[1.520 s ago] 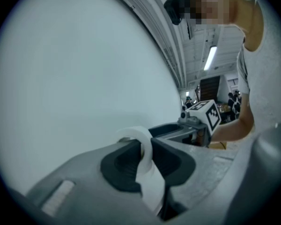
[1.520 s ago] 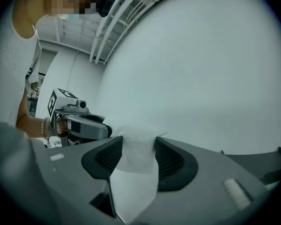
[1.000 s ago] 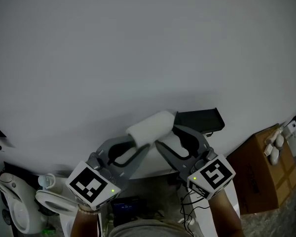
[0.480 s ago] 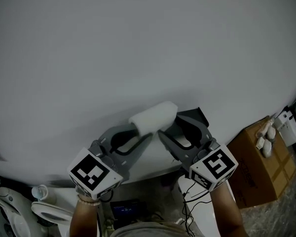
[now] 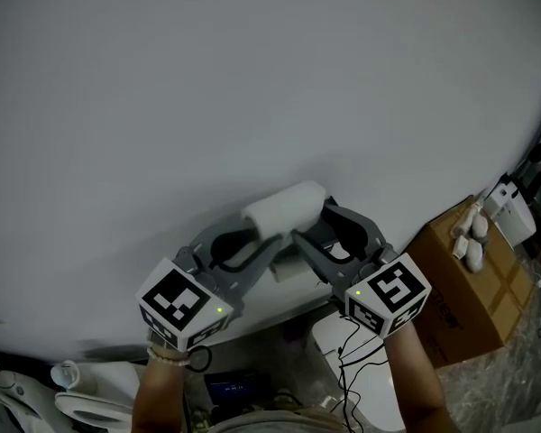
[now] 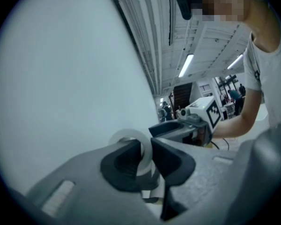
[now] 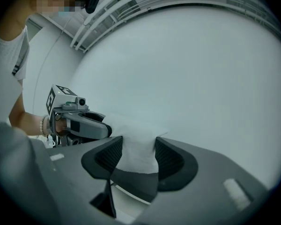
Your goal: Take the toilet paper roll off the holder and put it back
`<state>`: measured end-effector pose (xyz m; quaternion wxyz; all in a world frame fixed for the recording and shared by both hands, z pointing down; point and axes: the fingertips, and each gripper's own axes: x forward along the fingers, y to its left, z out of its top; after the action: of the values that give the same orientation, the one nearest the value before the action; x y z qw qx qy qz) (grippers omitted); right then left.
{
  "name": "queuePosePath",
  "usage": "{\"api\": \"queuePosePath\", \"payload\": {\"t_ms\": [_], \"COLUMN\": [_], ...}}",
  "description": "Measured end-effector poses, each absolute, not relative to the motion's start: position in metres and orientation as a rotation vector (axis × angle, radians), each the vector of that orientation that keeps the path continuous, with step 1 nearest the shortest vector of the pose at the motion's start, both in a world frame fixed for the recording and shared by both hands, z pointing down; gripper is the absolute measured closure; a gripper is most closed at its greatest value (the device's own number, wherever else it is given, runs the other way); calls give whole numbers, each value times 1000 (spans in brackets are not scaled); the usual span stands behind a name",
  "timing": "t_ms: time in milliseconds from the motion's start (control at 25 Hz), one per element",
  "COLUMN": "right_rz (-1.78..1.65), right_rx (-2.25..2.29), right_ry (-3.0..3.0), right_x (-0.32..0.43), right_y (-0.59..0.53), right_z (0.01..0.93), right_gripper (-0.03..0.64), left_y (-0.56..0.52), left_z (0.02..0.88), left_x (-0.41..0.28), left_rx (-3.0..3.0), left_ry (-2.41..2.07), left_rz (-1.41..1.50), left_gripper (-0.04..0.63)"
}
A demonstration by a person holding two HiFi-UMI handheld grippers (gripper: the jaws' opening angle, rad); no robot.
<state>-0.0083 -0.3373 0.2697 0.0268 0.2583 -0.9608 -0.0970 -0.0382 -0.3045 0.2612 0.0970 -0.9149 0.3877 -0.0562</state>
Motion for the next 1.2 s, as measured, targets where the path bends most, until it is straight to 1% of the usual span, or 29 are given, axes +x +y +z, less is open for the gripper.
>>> {"api": "queuePosePath", "payload": {"t_ms": [120,360,600,920,1200], "right_rz": [-273,-238,-291,-257,-238], "right_rx": [840,887,890,891,925], "right_ry": [-2943,-2867,-2769,-2757,-2757], "right_x": [9,13,16,19,19], "right_y": [-348,-353,-356,-359,-360], "right_z": [276,293,303,312,312], "right_gripper": [393,393,397,396,396], "left_y": [-316,-323,-334,-341,-346], "left_z": [267,281,299,305,309], "left_x": [-22,-19,-16,-18,-30], "left_rx": [-2739,-2778,-2793,-2821,-2843], "left_ry": [1109,1077,1124,1191,1289], "left_rz": [-177,-201,-281,-255,-226], "left_gripper": [531,531,529,523,478]}}
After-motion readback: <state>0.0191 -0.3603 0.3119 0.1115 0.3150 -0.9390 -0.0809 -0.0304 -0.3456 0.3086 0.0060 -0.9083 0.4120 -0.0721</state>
